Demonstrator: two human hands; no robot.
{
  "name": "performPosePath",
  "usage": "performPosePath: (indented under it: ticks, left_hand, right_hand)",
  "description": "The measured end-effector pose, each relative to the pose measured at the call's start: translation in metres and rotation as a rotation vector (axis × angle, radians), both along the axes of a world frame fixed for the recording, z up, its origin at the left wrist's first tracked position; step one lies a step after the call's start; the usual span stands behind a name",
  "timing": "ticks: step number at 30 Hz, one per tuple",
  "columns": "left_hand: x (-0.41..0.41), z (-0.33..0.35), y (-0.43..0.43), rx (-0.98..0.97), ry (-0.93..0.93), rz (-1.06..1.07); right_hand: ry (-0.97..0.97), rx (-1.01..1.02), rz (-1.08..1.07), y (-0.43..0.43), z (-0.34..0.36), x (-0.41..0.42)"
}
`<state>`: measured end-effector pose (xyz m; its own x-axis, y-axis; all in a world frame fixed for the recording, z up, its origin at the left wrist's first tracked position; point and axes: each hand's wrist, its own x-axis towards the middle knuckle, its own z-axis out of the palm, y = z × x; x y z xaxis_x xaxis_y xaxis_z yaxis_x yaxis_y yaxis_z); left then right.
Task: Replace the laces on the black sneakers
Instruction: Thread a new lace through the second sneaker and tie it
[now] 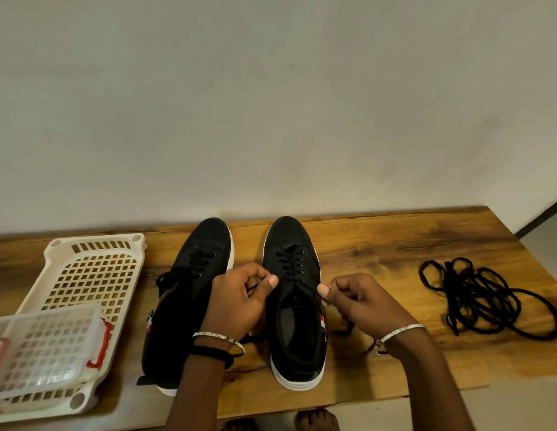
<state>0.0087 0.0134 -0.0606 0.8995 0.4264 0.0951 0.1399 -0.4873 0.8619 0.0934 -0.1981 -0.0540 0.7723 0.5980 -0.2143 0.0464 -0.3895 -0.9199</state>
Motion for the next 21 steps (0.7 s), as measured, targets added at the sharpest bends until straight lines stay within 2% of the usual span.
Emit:
performPosePath:
  ticks: [2,4,8,12,17,21]
  left_hand:
    - [-0.001,0.002,0.004,-0.032,0.023,-0.08]
    - [0.0,0.006,0.005,-0.108,0.022,-0.14]
    - [0.005,0.012,0.0,-0.389,-0.014,-0.179]
    - [0.013,0.01,-0.003,-0.645,-0.088,-0.102]
    - [0.018,0.016,-0.013,-0.89,-0.202,-0.067]
    - [0.017,0.02,-0.017,-0.857,-0.229,-0.095]
  right_hand:
    - [0.084,0.09,0.033,-0.004,0.01,-0.001]
    - [0.187,0.274,-0.011,-0.001,0.015,-0.003]
    - [0.295,0.566,-0.127,0.015,0.01,-0.003]
    - [0.283,0.67,-0.289,0.027,0.003,-0.002]
    - [0.473,0.83,-0.281,0.032,0.014,-0.008]
    - [0.524,0.884,-0.356,0.034,0.02,-0.01]
